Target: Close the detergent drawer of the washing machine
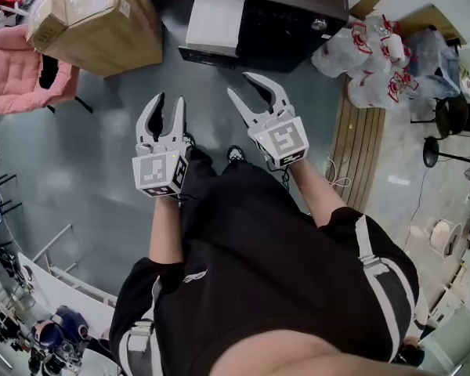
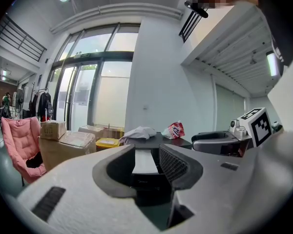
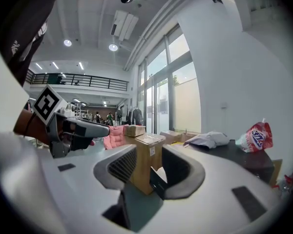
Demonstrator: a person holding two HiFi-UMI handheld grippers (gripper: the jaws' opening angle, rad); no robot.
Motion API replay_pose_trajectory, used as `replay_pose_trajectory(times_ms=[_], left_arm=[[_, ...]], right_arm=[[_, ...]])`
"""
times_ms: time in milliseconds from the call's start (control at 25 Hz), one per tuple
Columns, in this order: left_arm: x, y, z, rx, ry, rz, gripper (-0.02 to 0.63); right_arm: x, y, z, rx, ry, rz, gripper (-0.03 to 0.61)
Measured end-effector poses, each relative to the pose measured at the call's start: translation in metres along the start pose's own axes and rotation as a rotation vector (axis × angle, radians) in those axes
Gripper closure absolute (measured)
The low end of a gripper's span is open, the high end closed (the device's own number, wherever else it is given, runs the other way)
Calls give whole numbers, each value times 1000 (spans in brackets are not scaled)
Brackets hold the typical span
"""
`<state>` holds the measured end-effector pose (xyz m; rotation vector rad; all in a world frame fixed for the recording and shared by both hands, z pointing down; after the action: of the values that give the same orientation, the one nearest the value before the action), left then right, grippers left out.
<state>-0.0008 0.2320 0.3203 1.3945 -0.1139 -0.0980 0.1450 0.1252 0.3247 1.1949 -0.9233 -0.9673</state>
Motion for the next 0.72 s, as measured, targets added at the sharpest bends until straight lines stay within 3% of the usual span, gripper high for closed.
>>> replay_pose_trajectory(times_ms=[480, 720], left_arm=[[-88, -5, 97, -24, 183, 26, 451], [-133, -3, 141, -58, 345, 53, 451]], right_arm=[[32, -8, 94, -42, 170, -5, 410], [28, -8, 134, -92, 317, 41, 407]])
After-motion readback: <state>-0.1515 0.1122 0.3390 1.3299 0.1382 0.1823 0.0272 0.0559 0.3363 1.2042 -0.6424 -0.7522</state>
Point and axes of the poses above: the fingertips, and each gripper's own axes: z forward along the fingers, x to its right, y out of its underside, the point moved 4 cm from there along -z, backward along the fingers, and after that the axes turned 5 degrees about z, right-handed, at the moved point
